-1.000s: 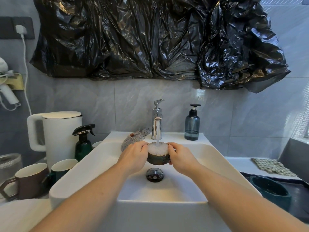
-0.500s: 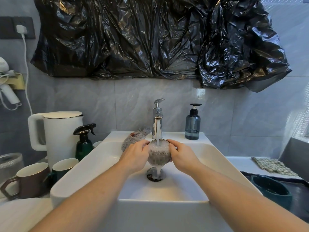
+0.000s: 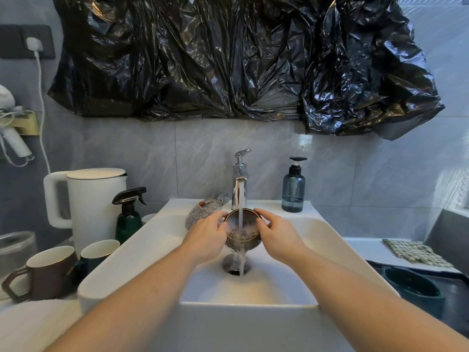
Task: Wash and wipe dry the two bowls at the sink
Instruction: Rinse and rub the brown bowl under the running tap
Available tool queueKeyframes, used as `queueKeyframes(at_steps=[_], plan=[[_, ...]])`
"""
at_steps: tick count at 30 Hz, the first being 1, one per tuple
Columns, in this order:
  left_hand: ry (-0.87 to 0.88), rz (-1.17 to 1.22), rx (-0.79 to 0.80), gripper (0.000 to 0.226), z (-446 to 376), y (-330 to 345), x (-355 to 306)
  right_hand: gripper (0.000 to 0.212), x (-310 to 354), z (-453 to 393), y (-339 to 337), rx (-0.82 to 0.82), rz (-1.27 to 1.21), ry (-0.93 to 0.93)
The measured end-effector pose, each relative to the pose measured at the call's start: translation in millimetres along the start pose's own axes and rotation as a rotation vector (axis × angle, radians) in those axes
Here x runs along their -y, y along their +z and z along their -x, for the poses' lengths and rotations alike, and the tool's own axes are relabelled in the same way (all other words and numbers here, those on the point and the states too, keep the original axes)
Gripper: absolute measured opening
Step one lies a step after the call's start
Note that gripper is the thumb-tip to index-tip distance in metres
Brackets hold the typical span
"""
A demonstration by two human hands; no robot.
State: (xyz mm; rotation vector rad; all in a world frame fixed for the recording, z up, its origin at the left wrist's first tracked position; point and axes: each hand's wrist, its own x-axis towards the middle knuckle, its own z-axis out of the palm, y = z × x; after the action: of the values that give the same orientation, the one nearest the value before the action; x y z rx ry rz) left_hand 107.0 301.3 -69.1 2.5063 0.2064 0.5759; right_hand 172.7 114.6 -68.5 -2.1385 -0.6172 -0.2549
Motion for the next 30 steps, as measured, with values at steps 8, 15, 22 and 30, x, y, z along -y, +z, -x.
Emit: queueKeyframes(at_steps=[8,15,22,30], plan=[[0.002,0.010,0.038,0.038,0.7,0.6,-1.2,0.036,3.4,2.0,-1.5,-0.053,-0.003,-0.004],[-0.017,0.043,0.113,0.037,1.9,-1.1,-4.2,0.041,5.8,1.1,-2.3,-0.097,0.017,0.031],[-0.014,0.086,0.123,0.032,2.7,-0.1,-5.2,0.033,9.0,3.1,-4.4,-0.090,0.012,0.057],[-0.030,0.095,0.105,0.032,0.8,0.4,-2.3,0.042,2.4,-1.8,0.3,-0.073,0.008,0.091]])
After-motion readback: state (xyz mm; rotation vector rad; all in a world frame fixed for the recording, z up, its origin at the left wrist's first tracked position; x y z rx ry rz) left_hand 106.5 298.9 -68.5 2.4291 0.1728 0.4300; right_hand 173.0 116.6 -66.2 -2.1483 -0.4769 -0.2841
